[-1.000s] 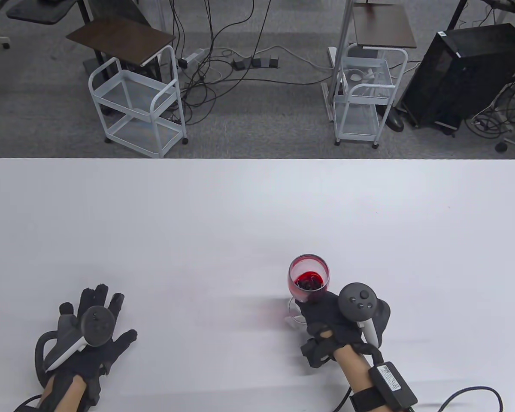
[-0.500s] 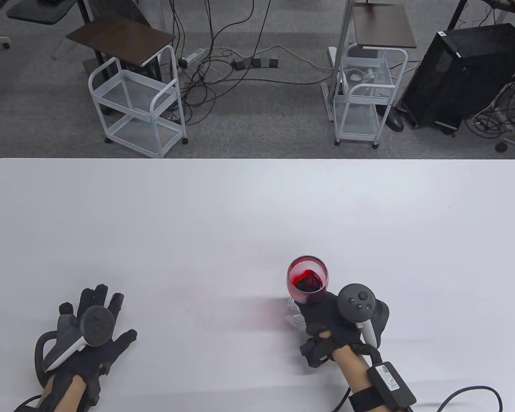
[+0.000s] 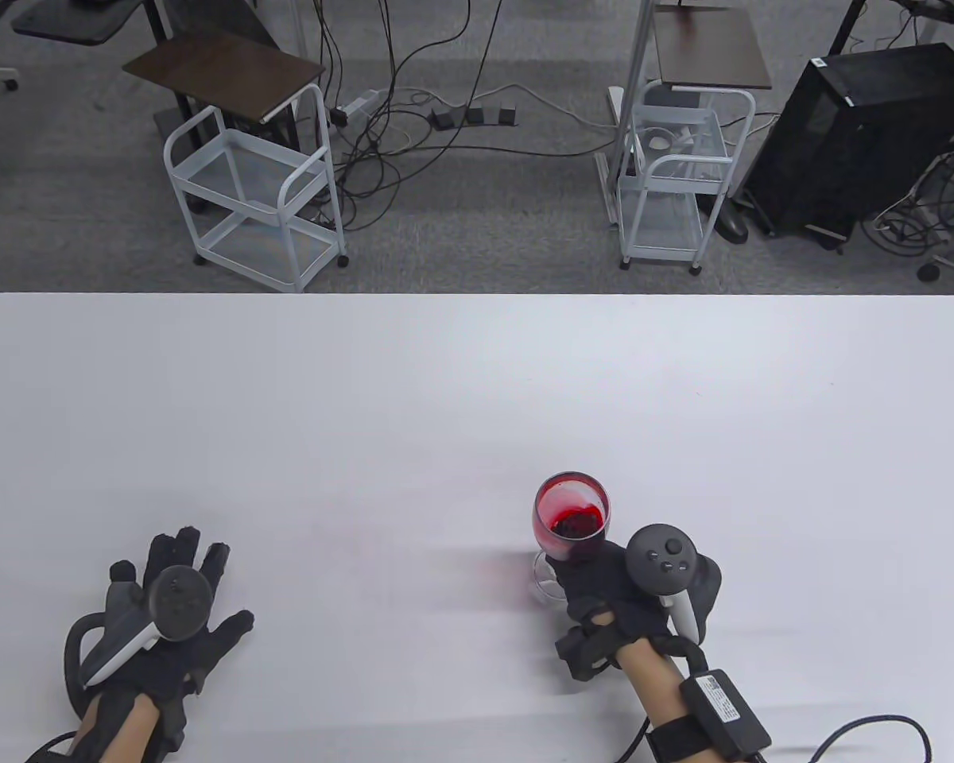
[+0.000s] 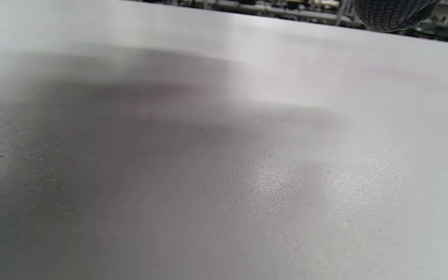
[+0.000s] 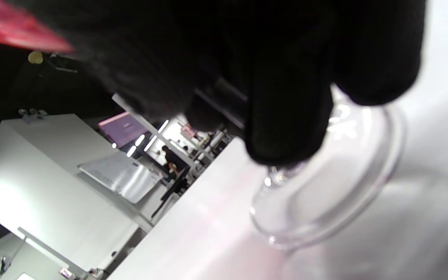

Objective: Shake wine glass in air

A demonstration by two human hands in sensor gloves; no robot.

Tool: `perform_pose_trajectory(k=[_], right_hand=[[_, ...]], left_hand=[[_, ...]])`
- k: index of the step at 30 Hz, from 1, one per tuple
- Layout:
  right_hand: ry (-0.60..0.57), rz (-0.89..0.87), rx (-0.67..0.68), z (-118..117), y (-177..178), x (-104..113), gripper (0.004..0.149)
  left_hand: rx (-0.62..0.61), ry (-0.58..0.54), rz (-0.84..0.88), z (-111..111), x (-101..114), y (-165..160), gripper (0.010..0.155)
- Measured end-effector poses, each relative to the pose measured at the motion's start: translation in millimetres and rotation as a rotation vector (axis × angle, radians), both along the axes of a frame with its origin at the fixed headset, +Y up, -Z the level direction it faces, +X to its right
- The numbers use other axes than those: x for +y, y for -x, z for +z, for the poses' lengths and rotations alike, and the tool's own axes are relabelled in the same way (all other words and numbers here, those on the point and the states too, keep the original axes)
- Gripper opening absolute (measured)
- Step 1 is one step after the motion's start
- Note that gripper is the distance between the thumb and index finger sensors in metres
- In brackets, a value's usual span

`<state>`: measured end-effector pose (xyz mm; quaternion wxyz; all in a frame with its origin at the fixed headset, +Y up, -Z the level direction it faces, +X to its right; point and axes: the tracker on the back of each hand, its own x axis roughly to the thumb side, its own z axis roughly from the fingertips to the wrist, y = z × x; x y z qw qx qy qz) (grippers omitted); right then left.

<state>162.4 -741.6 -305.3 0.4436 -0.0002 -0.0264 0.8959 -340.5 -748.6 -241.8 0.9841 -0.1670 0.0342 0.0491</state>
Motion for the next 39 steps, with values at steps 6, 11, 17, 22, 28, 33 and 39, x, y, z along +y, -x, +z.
perform_pose_trajectory(k=[6, 11, 17, 22, 28, 33, 39], right_hand=[[0.017, 0.000, 0.012, 0.1, -2.3, -0.9, 0.043], [-0.008, 0.038, -0.029, -1.3, -4.8, 3.3, 0.042], [-0.020, 0.043, -0.028, -1.5, -6.0, 4.1, 0.042], [-0.023, -0.003, -0.032, -2.5, -8.2, 4.0, 0.042], [-0.017, -0.003, -0.005, -2.2, -6.2, 3.8, 0.042], [0.008, -0.004, 0.031, -1.3, -2.7, 2.0, 0.042], [0.012, -0.010, -0.009, -2.2, -7.0, 1.5, 0.042]], left_hand=[[-0.003, -0.001, 0.004, -0.2, -0.2, 0.1, 0.089], [-0.001, 0.004, -0.006, -0.2, -1.2, 0.1, 0.089], [0.003, 0.006, -0.002, -0.1, -0.9, -0.5, 0.089], [0.002, 0.010, -0.003, -0.8, -1.3, -1.3, 0.089], [0.000, 0.011, -0.003, -1.1, -1.4, -1.8, 0.089], [-0.001, 0.008, 0.001, -1.1, -1.4, -1.3, 0.089], [-0.001, 0.005, 0.006, -0.3, -0.6, -0.9, 0.089]])
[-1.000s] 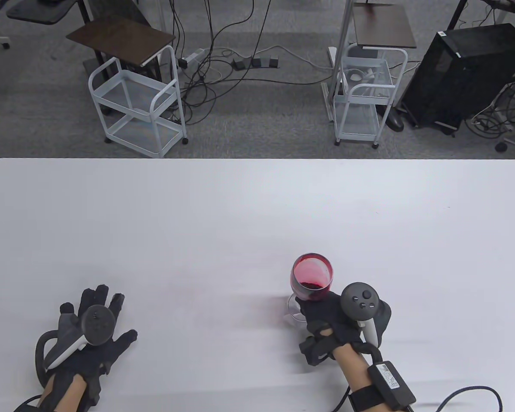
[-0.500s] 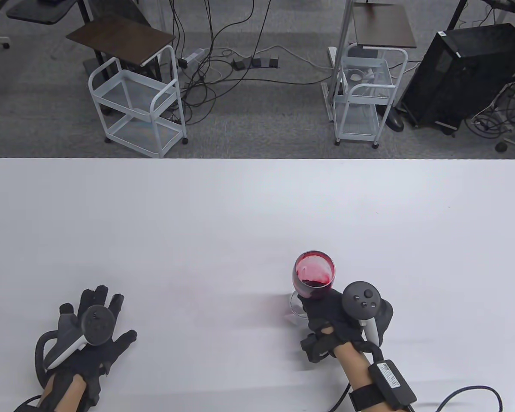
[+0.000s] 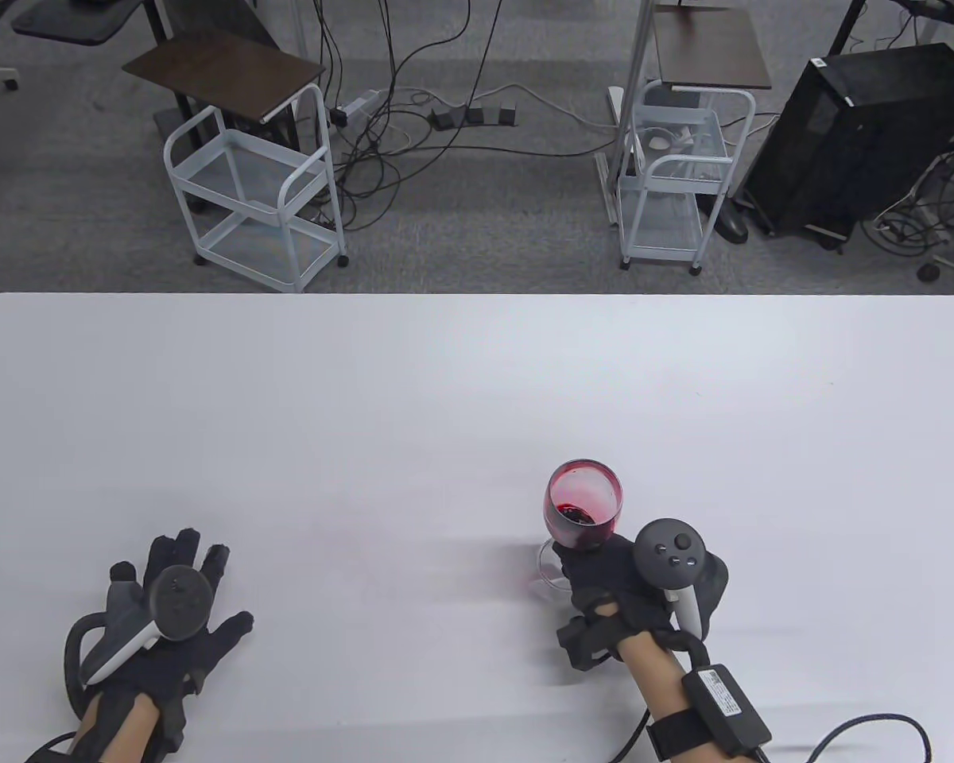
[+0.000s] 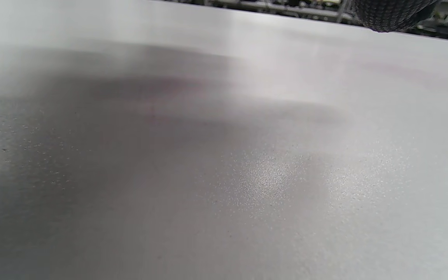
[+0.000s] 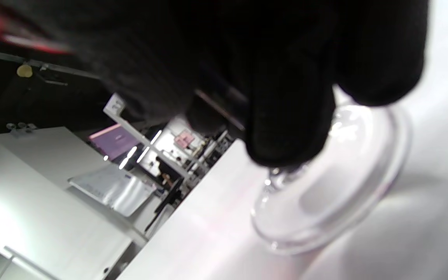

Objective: Shake wine glass in air

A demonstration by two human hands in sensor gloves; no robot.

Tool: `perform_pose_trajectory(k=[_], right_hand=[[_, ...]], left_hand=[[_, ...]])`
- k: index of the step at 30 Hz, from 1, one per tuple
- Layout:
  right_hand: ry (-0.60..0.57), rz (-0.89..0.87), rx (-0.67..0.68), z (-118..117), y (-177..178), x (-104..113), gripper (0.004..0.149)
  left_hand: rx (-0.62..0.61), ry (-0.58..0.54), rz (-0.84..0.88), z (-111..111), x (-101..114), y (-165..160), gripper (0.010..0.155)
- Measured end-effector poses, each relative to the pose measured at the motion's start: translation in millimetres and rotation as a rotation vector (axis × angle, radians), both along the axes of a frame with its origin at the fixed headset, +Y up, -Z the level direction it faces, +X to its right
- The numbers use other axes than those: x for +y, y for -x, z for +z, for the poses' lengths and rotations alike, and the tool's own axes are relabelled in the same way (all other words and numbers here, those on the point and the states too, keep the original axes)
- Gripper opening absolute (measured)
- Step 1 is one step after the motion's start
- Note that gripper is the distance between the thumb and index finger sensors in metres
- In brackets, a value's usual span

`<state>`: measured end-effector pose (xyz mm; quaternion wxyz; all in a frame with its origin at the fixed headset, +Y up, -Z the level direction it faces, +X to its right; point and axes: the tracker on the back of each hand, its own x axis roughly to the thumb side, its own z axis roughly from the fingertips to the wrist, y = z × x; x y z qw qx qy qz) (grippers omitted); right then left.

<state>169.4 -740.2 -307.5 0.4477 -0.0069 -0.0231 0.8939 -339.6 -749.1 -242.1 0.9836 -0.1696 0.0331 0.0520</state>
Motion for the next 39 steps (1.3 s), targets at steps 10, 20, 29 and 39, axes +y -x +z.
perform_pose_trajectory(k=[10, 20, 29, 39], right_hand=[[-0.023, -0.009, -0.030, -1.2, 1.9, 0.8, 0.043], [-0.004, 0.019, -0.039, -1.7, -0.7, 1.3, 0.043], [-0.016, 0.018, 0.022, 0.2, 5.7, 0.9, 0.042], [-0.022, -0.023, -0.035, -2.1, 0.8, 2.0, 0.043]], left_hand=[[0.001, 0.012, -0.003, -1.4, -1.3, 0.0, 0.089], [0.000, 0.009, 0.003, -0.2, -0.9, 0.3, 0.089], [0.000, 0.008, 0.008, -0.1, -0.1, 0.3, 0.089], [0.000, 0.015, 0.007, -0.8, -0.9, 0.2, 0.089]])
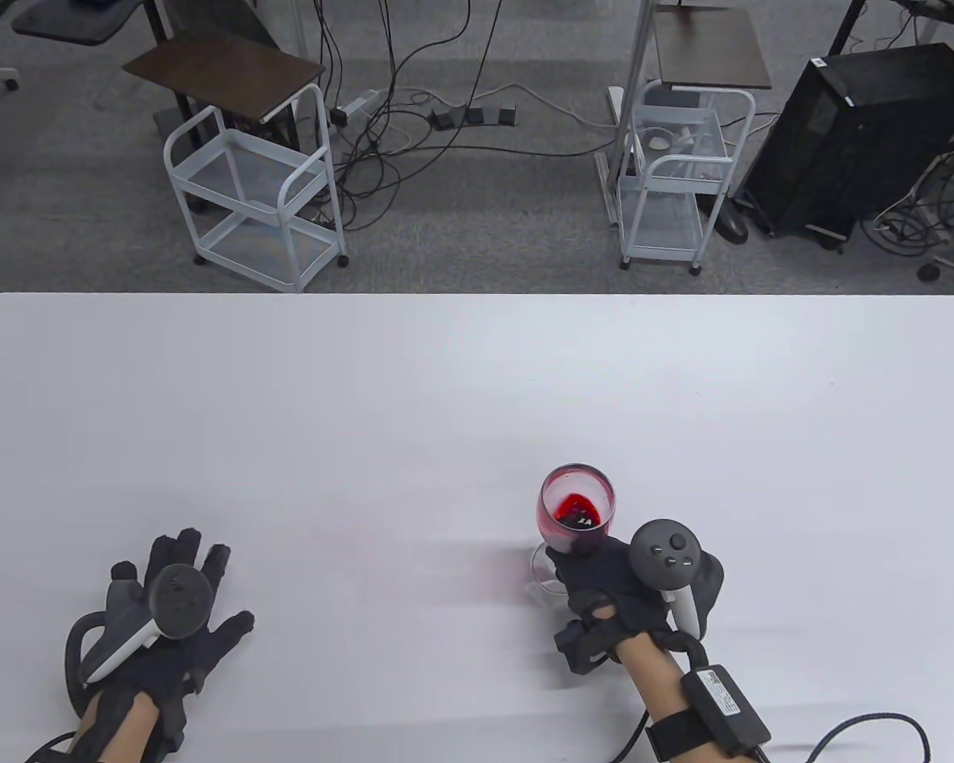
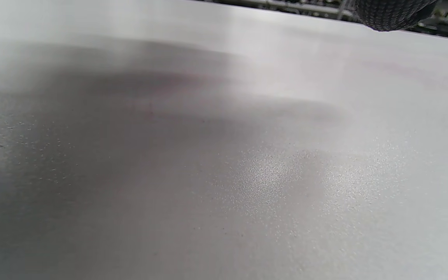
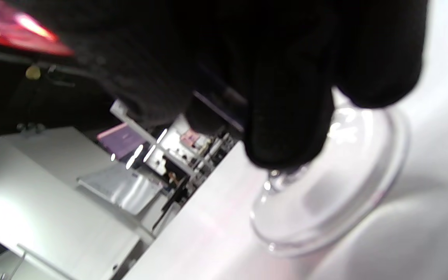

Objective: Shake wine glass in air

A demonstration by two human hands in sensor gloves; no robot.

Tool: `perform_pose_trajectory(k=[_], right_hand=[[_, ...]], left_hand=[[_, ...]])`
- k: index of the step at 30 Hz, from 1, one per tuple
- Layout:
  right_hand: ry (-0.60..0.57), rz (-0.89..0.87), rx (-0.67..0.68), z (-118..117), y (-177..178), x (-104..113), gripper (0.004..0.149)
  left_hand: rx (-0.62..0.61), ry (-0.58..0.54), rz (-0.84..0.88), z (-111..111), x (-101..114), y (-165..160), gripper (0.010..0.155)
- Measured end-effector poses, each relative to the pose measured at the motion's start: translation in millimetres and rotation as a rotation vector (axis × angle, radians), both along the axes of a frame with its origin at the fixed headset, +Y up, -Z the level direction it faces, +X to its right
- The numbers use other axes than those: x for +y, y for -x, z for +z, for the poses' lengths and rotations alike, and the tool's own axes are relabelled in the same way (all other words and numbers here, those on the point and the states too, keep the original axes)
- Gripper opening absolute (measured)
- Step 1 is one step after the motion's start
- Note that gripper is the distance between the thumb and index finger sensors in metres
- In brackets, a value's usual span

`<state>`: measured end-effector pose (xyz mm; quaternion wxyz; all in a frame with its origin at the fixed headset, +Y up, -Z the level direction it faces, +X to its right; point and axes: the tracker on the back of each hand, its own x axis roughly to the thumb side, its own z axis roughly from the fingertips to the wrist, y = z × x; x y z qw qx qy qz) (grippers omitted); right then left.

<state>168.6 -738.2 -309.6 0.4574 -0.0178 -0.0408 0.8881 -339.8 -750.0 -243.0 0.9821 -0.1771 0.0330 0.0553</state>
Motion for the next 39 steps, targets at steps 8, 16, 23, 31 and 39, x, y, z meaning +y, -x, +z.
perform_pose_trajectory(k=[8, 16, 23, 31, 39], right_hand=[[-0.010, 0.010, -0.001, 0.4, -1.5, 0.5, 0.042], [0.002, 0.036, -0.003, -1.4, 0.7, 1.0, 0.043], [0.024, 0.010, -0.010, -16.5, 8.9, 5.6, 0.043], [0.046, 0.020, -0.042, -43.2, 29.2, 7.9, 0.045], [0.100, -0.015, -0.067, -63.0, 41.5, -6.2, 0.045]], left_hand=[[0.001, -0.008, 0.000, 1.1, 0.6, 0.4, 0.089], [0.001, -0.004, 0.000, 0.5, -0.4, 0.7, 0.089], [0.001, 0.003, -0.004, -0.2, -1.3, 0.5, 0.089], [0.008, 0.005, 0.004, -0.6, -1.9, 3.2, 0.089], [-0.002, 0.004, 0.017, -0.7, -2.2, 2.9, 0.089]])
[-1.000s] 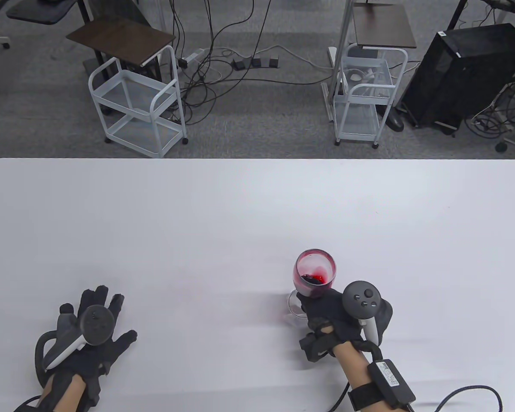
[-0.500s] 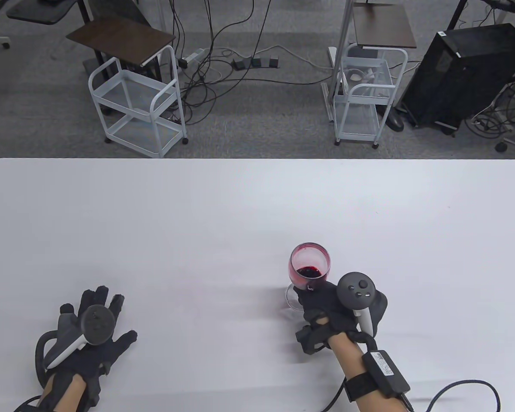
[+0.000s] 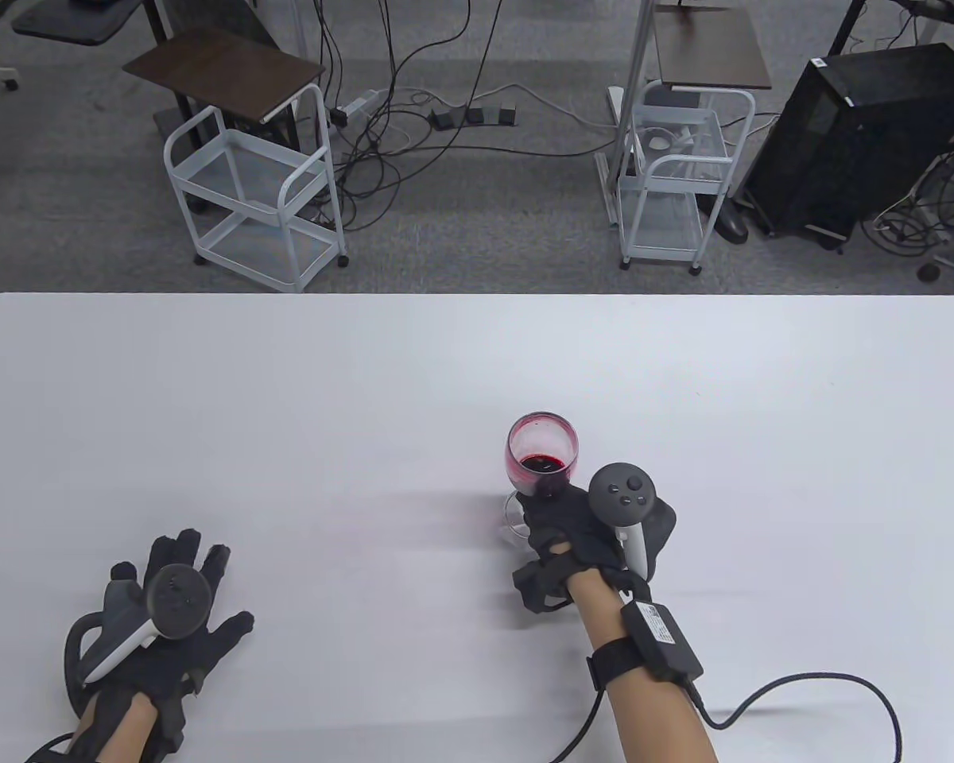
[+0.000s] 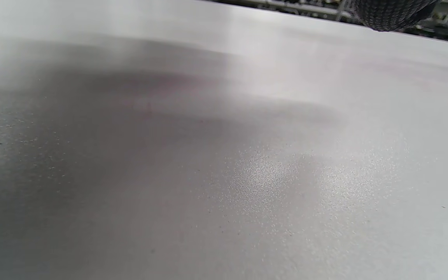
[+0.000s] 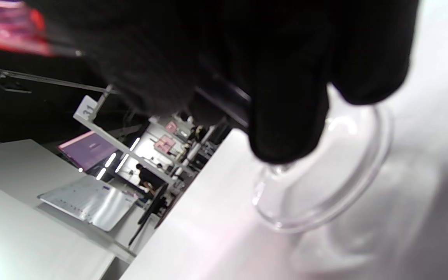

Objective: Shake wine glass in air

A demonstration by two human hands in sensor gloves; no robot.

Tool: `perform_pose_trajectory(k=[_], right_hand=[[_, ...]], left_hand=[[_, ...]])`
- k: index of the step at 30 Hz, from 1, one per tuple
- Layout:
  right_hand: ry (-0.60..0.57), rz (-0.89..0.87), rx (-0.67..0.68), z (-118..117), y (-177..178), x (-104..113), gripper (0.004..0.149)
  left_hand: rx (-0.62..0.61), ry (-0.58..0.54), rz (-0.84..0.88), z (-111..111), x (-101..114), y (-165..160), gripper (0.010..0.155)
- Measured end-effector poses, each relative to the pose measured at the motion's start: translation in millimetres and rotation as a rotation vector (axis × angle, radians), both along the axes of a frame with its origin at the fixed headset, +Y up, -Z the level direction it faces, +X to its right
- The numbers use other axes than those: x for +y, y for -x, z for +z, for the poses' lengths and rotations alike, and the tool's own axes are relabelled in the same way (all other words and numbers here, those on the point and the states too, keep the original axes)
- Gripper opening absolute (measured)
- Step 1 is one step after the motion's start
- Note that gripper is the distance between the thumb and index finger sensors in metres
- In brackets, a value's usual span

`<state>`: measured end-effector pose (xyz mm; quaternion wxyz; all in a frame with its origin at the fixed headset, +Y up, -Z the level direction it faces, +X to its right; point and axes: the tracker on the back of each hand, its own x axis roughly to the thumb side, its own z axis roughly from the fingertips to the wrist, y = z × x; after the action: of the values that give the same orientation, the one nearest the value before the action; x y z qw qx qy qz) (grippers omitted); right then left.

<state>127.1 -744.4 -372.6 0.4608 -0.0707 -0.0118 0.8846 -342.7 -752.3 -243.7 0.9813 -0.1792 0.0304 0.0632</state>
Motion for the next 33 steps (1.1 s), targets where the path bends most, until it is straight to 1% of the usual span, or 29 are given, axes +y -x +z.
perform_pose_trajectory(k=[10, 19, 21, 24, 27, 30, 33], right_hand=[[0.038, 0.003, -0.013, -11.7, 5.4, -12.5, 0.045], [0.046, -0.017, -0.014, -11.5, 4.4, -15.4, 0.045], [0.056, -0.011, -0.009, -11.7, 4.3, -15.3, 0.046], [0.102, -0.022, 0.016, -10.4, 3.1, -15.3, 0.049], [0.145, 0.015, 0.044, -1.2, -2.6, -10.5, 0.060], [0.112, 0.135, 0.084, 19.7, -14.1, 3.6, 0.065], [0.084, 0.241, 0.138, 47.9, -26.5, 16.2, 0.067]], left_hand=[[-0.001, 0.008, 0.006, 0.1, 0.6, -0.2, 0.089], [0.003, 0.018, 0.009, 0.0, 0.6, 0.0, 0.089], [0.004, 0.018, 0.010, -0.1, 0.8, 0.0, 0.089], [0.005, 0.019, 0.009, -0.1, 0.8, 0.3, 0.089], [0.006, 0.019, 0.010, 0.2, 0.9, 1.0, 0.089], [0.007, 0.018, 0.011, 0.1, 1.3, 1.7, 0.089], [0.006, 0.017, 0.010, 0.2, 1.5, 1.6, 0.089]])
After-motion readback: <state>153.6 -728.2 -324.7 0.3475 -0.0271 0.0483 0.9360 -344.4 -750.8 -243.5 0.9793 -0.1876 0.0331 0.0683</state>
